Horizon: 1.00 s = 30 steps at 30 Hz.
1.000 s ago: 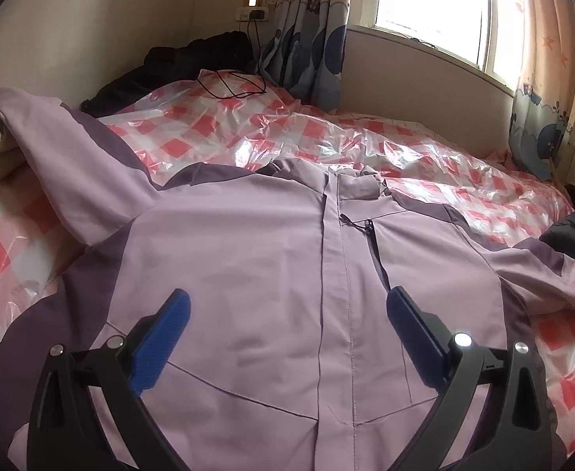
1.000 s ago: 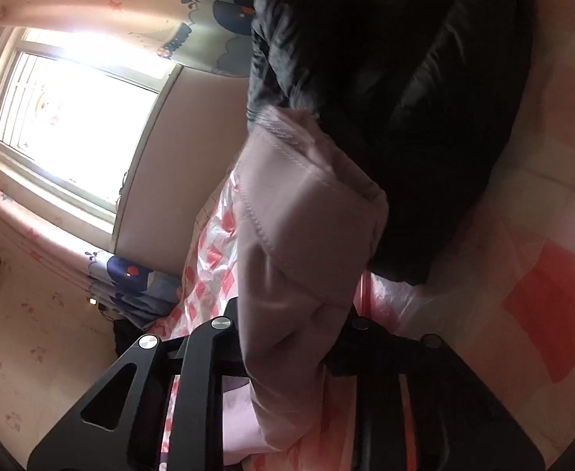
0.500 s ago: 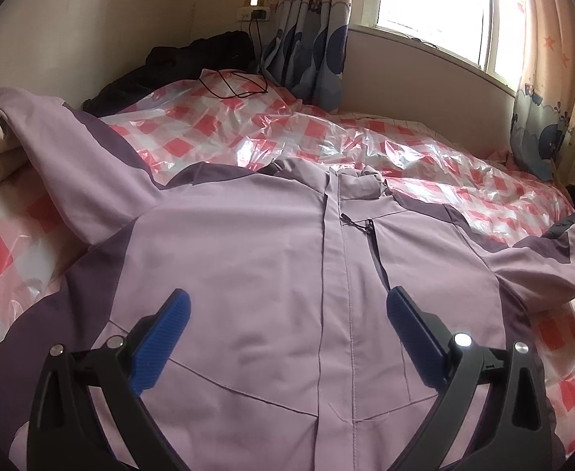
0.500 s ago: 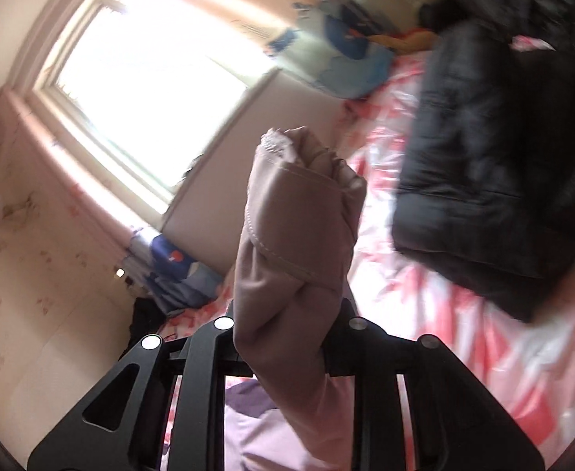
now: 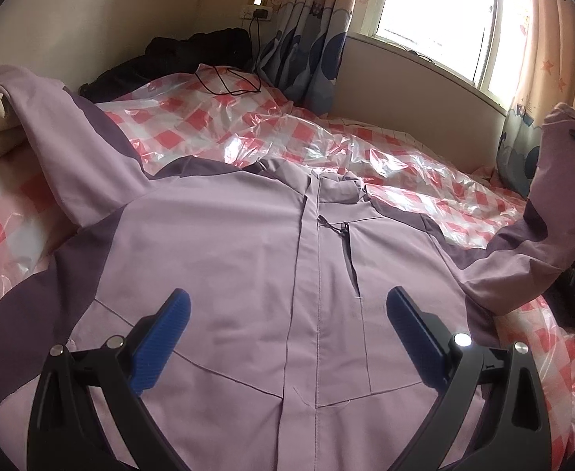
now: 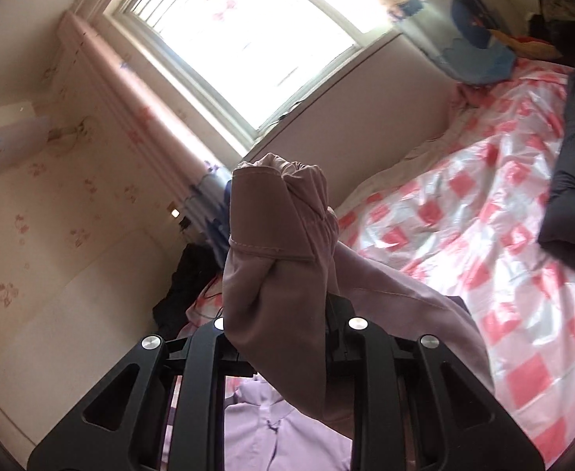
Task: Fold large clothes
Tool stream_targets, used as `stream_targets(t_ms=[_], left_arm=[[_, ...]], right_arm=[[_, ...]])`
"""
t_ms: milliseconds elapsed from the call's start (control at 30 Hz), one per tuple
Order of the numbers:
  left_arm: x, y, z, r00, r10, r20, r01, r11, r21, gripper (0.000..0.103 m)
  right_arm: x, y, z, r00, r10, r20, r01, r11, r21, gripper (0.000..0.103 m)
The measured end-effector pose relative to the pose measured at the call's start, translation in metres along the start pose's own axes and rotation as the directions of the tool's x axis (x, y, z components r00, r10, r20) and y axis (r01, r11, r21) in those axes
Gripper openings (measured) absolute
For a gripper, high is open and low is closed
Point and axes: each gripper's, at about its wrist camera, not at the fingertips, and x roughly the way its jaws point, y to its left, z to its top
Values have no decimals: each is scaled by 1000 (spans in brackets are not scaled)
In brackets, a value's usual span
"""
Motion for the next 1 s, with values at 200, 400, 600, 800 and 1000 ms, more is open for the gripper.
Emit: stream_targets(t_ms=[200, 400, 600, 800, 1000], left_arm=[[3, 21, 7, 1000, 5, -31, -8, 995, -101, 96], [-2, 44, 15, 1000, 20, -23, -24, 982, -187, 96], [1, 62, 20, 998, 41, -40, -50, 967, -251, 96], [5, 64, 22, 995, 77, -62, -89, 970, -225, 96], [8, 71, 25, 991, 107, -81, -123, 966, -228, 96]], right_arm=[[53, 89, -12, 998, 53, -44, -56, 995, -79, 21], [97, 158, -40, 988, 113, -102, -126, 985, -122, 21], [130, 204, -78, 973, 159, -165, -184, 972, -146, 21], [161, 218, -122, 952, 187, -242, -225, 964, -141, 21], [192, 235, -176, 920, 205, -335, -264, 954, -141, 22]])
